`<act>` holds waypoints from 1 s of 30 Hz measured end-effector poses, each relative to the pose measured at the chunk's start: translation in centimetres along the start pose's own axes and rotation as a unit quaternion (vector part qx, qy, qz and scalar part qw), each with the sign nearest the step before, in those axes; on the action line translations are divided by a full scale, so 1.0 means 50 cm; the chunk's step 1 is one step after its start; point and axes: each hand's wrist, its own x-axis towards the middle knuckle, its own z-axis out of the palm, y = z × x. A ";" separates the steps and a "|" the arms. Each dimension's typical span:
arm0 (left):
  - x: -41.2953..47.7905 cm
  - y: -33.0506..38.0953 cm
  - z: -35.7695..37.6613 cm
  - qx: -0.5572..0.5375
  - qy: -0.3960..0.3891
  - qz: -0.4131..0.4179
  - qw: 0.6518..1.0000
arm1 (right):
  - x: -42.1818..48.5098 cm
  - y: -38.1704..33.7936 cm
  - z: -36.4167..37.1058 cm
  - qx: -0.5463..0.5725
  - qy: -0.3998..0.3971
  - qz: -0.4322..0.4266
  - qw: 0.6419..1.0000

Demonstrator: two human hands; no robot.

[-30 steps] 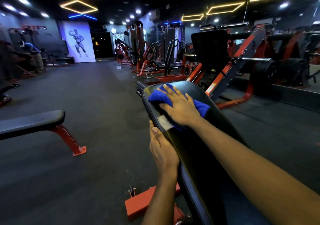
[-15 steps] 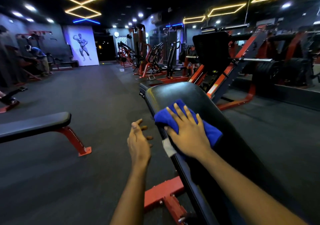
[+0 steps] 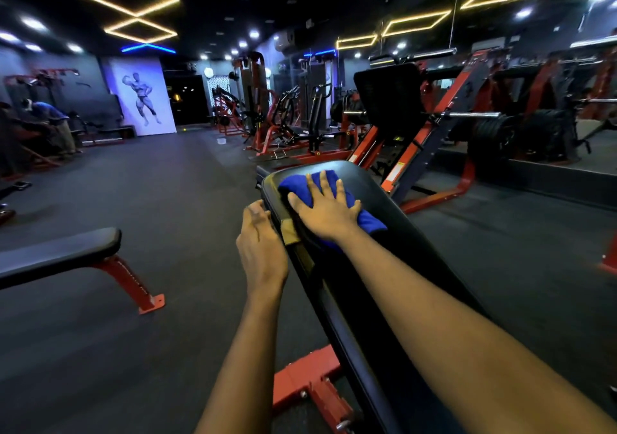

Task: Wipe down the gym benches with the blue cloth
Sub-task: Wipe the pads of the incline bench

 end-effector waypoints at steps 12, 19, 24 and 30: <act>-0.097 0.092 0.266 0.462 -0.109 -0.053 0.879 | -0.132 0.395 -0.076 0.174 0.001 0.325 0.929; -0.121 0.057 0.236 0.537 -0.116 -0.012 0.835 | -0.139 0.409 -0.063 0.145 0.025 0.292 0.945; -0.304 0.020 0.089 0.454 -0.128 -0.015 0.882 | -0.133 0.412 -0.062 0.114 0.028 0.296 0.948; -0.211 0.005 0.138 0.481 -0.105 0.008 0.870 | -0.128 0.419 -0.053 0.105 0.028 0.306 0.946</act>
